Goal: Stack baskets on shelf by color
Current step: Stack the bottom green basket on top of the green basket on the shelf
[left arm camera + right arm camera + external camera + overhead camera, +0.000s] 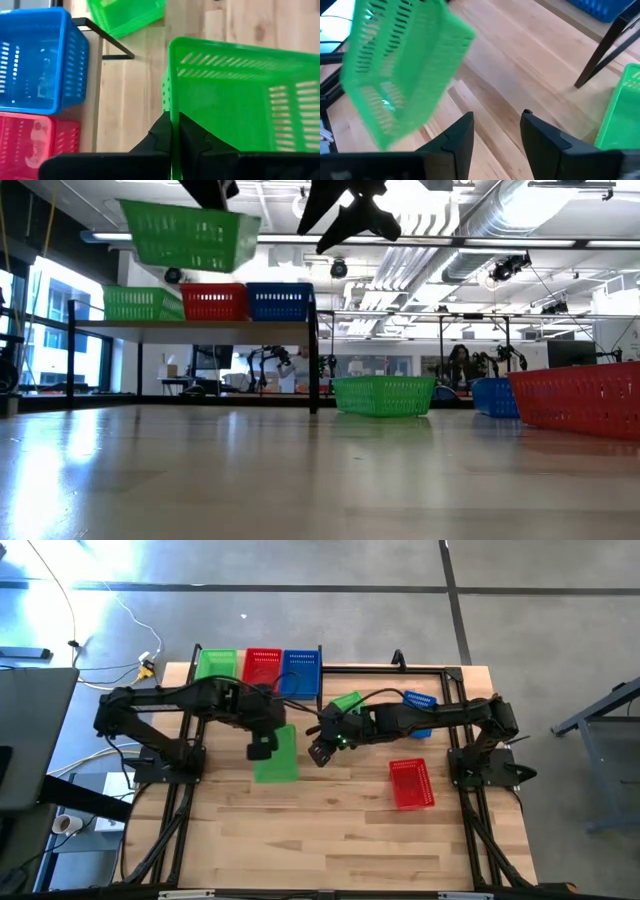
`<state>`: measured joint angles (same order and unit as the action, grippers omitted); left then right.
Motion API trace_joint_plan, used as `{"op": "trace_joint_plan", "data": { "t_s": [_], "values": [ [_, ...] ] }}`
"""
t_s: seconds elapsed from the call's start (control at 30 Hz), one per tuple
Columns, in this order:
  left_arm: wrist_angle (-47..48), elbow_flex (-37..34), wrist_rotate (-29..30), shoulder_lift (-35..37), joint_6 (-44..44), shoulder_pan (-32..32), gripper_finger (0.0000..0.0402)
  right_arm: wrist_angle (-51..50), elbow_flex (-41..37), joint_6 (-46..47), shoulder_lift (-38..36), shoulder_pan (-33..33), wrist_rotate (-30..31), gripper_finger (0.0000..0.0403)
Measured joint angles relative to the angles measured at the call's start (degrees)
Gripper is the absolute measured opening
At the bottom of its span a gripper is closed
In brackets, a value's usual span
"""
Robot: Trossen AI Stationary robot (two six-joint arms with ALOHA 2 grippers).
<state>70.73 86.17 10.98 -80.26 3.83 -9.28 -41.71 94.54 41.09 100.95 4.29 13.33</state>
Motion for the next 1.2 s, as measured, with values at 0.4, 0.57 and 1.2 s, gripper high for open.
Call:
{"op": "trace_joint_plan", "data": {
  "t_s": [0.4,0.57,1.2],
  "values": [
    [9.9,6.5,2.0,2.2,12.4,-0.1,0.0,1.1,0.2,-1.5,0.6,-0.4,1.0,0.0146],
    [12.2,9.9,5.1,2.2,17.1,-0.6,0.0,1.4,0.2,-3.6,0.6,-1.4,1.2,0.0146],
    [11.9,11.8,5.0,1.9,28.2,-17.1,0.0,6.3,0.1,-13.1,0.7,-10.3,-10.1,0.0146]
  ]
}}
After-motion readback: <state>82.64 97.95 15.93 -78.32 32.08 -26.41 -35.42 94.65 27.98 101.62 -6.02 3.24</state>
